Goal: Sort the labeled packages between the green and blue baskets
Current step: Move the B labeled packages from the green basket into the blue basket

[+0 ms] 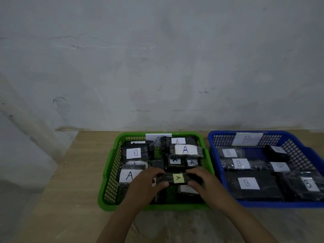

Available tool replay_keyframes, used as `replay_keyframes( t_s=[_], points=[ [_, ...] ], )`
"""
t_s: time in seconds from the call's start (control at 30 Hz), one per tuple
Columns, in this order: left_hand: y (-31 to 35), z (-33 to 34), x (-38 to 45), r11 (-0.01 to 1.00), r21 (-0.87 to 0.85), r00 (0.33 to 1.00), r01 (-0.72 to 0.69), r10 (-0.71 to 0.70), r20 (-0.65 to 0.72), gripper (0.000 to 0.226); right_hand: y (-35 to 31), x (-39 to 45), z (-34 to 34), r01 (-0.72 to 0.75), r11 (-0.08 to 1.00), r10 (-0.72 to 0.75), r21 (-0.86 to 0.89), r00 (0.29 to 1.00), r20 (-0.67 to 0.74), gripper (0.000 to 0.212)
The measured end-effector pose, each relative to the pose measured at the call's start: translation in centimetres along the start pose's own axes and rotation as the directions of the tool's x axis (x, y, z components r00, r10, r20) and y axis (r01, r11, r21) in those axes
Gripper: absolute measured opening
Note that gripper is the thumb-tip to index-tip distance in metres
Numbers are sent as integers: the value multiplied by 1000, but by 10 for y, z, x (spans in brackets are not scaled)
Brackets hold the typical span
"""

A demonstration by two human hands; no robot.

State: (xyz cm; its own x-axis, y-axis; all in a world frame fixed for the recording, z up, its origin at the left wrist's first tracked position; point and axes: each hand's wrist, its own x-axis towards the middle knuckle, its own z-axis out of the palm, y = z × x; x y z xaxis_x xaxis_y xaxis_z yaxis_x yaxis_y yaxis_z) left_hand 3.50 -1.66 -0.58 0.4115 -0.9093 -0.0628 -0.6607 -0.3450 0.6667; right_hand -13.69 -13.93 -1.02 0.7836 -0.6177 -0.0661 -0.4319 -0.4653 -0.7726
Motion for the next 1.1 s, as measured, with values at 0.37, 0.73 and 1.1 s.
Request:
replay_keyframes(
  t_s=[0.37,0.73,1.1],
  points=[
    [20,49,20,734,667,950,-129,-102,296,29,21,-10,-21,-42,997,30,-60,983,-183,25],
    [19,65,41,611,740,909,-281,-79,410,21,31,-10,-13,-47,982,14,-181,984,-178,26],
    [23,52,35,748,636,959,-190,2,283,27,27,0,-4,-60,974,11,-219,975,-221,23]
  ],
)
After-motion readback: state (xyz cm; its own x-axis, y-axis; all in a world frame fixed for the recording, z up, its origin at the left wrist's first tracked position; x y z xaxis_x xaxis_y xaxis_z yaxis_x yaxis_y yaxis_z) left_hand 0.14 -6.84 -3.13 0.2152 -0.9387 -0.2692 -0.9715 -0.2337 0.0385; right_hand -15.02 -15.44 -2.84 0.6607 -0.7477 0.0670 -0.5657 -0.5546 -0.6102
